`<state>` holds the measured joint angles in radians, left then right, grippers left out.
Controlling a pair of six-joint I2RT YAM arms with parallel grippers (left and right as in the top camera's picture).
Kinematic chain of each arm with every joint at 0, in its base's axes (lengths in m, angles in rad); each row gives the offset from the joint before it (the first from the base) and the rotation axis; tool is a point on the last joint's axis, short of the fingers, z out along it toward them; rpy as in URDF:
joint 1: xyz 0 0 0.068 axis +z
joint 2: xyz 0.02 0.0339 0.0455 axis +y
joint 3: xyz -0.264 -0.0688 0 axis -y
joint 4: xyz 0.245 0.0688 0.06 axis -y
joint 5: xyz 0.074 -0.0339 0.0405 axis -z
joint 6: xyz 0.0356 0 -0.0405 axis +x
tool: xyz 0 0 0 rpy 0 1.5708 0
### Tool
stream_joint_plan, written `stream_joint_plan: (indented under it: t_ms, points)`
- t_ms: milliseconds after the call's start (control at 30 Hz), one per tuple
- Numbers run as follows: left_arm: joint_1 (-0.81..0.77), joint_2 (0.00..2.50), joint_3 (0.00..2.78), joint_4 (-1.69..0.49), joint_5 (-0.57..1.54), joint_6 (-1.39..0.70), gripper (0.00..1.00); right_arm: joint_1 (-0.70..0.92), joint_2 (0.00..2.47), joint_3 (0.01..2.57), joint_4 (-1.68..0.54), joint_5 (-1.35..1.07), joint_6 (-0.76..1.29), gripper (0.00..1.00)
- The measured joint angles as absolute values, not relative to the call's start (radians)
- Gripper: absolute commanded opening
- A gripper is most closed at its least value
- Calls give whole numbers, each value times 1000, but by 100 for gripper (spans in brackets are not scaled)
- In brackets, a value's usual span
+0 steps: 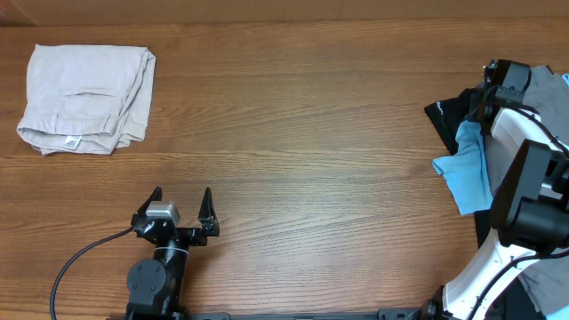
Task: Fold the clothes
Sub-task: 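Pull the grey shorts left with the right gripper onto the table center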
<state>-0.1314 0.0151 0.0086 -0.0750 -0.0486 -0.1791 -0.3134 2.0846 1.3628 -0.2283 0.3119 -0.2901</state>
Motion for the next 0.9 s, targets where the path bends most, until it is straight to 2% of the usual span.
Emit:
stream_joint_plan:
  t_ms: [33,67,400,700,767,900]
  points:
    - [-131,15,9,-75,-49,-179,100,-313,2085,1363,-226,311,-287,6]
    - [-131,15,9,-75,-49,-179,100,-313,2085,1363,-223,312,-285,4]
    - [-131,15,9,-75,-49,-179,100,-312,2069,1372,-247,315,-220,4]
    - [-131,15,9,-75,-49,-179,100,-302,1795,1373,-376,318,-194,4]
    - [-131,15,9,-75,-49,-179,100,-278,1745,1373,-395,310,-191,4]
    - [-131,15,9,-75,-49,-179,100,-73,1652,1374,-462,289,-144,4]
